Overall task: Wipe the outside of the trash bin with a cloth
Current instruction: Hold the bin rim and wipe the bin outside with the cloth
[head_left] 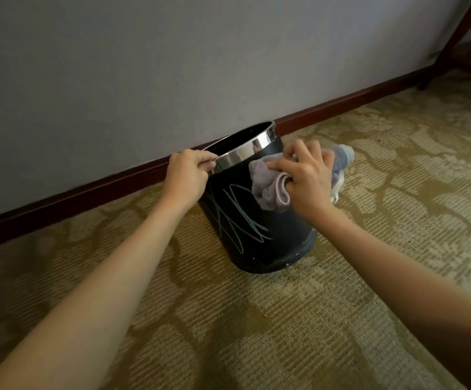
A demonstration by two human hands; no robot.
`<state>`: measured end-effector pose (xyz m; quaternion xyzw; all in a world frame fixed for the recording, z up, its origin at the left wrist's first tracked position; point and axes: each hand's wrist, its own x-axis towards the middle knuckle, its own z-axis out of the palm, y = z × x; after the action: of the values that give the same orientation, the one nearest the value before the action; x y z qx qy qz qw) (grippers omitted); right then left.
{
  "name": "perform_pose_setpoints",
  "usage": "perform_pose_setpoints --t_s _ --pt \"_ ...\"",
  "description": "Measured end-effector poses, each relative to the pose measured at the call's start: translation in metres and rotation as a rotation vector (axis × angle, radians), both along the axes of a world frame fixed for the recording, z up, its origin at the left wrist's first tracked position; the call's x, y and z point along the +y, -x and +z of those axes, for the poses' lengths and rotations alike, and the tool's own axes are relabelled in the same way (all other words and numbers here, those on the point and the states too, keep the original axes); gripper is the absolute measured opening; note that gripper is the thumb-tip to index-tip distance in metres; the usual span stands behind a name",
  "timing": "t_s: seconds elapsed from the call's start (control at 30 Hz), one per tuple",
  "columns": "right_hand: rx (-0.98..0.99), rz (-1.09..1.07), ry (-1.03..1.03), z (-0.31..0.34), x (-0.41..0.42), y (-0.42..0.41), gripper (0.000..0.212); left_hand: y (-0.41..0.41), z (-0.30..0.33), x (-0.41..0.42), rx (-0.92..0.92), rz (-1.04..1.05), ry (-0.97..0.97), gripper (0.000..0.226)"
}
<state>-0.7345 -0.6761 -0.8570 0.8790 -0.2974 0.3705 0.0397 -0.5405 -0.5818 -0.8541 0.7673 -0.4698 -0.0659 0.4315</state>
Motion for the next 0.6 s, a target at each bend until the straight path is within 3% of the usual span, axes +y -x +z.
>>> perform_pose_setpoints --t_s 0.3,0.43,0.6 --pt "0.57 0.237 0.058 -0.073 0.021 0.065 0.022 -0.018 0.003 0.001 0.061 0.035 -0.079 0.022" --pt "0.467 0.235 0.073 -0.045 0.006 0.052 0.022 -0.004 0.008 -0.005 0.008 -0.028 -0.073 0.02" --pt "0.076 0.08 0.085 0.001 -0.009 0.013 0.023 0.009 0.011 -0.016 -0.029 -0.072 -0.108 0.02"
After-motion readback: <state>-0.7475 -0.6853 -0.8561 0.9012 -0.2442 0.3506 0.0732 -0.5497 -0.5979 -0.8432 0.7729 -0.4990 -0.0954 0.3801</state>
